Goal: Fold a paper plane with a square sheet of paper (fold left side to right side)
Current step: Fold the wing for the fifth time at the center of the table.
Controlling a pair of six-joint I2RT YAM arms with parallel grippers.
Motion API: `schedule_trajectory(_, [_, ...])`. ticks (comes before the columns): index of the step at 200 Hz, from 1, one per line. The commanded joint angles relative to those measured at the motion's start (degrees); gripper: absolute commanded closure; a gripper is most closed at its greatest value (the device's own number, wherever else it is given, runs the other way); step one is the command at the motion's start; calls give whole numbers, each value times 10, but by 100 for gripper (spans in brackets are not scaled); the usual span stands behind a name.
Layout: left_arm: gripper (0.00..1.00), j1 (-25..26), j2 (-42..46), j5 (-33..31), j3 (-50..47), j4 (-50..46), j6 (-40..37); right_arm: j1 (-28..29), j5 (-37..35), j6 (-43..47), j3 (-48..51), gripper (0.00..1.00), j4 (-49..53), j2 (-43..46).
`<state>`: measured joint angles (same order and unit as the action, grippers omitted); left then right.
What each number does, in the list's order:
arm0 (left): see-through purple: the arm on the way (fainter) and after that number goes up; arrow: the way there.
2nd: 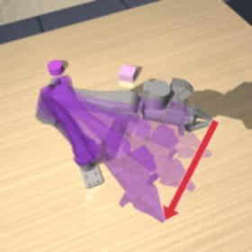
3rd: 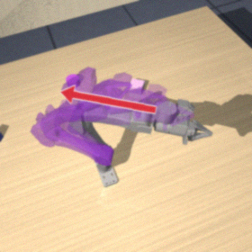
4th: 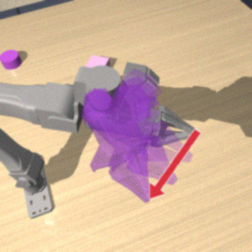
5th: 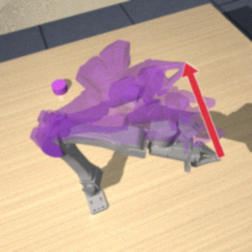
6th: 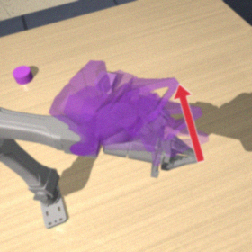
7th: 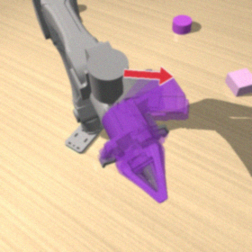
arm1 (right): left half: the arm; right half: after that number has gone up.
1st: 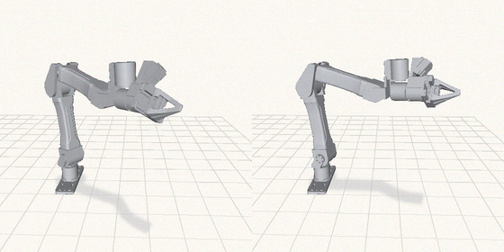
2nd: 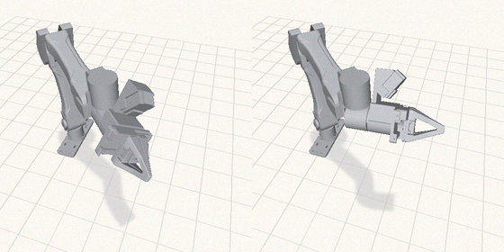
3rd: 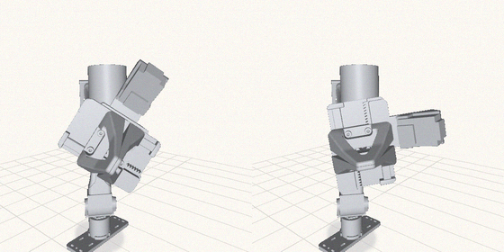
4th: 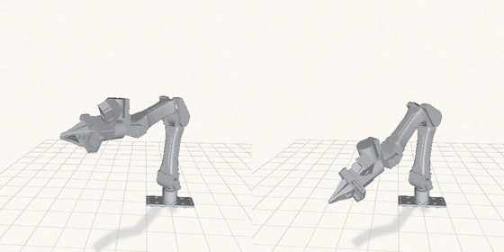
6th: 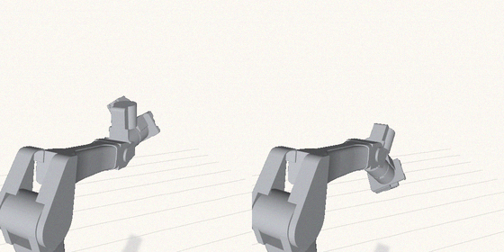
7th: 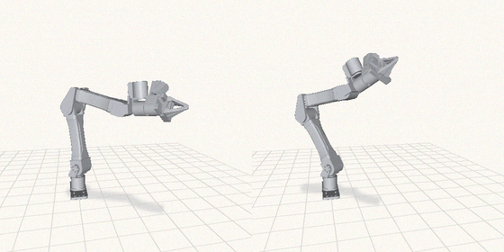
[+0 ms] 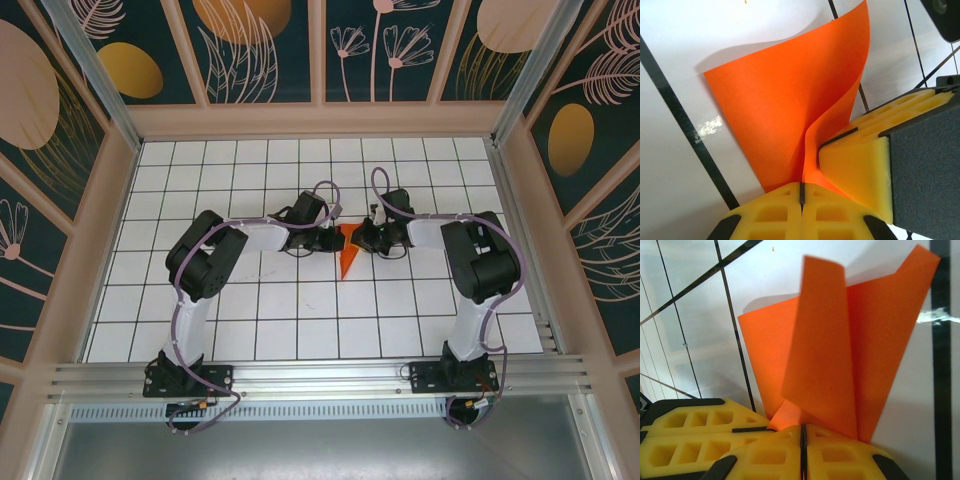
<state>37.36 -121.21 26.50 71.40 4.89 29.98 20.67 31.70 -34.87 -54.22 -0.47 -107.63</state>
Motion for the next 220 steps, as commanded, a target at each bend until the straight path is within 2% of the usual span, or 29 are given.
schedule_trajectory(1, [100,-7,-6,-42,-20,-38,-9,-2,-16,2,19,89,36,-17])
schedule_trajectory(32, [100,-6,9,-41,-27,-37,-8,-2,-23,6,23,89,45,-31])
schedule_trajectory(55, [85,-7,43,-55,-37,-43,-10,-4,-30,11,30,89,51,-33])
schedule_trajectory(101, [78,-7,133,-90,-61,-67,-7,-7,-24,14,39,89,39,-33])
schedule_trajectory(116, [77,-7,163,-77,-77,-61,1,-8,-23,15,37,89,38,-33])
schedule_trajectory(150, [77,6,199,2,-115,6,41,-7,-20,17,37,89,35,-32])
schedule_trajectory(187, [77,49,159,30,-72,5,38,-7,-16,15,38,89,30,-34])
schedule_trajectory(220, [78,66,131,46,-61,12,41,-7,-17,17,35,89,33,-33])
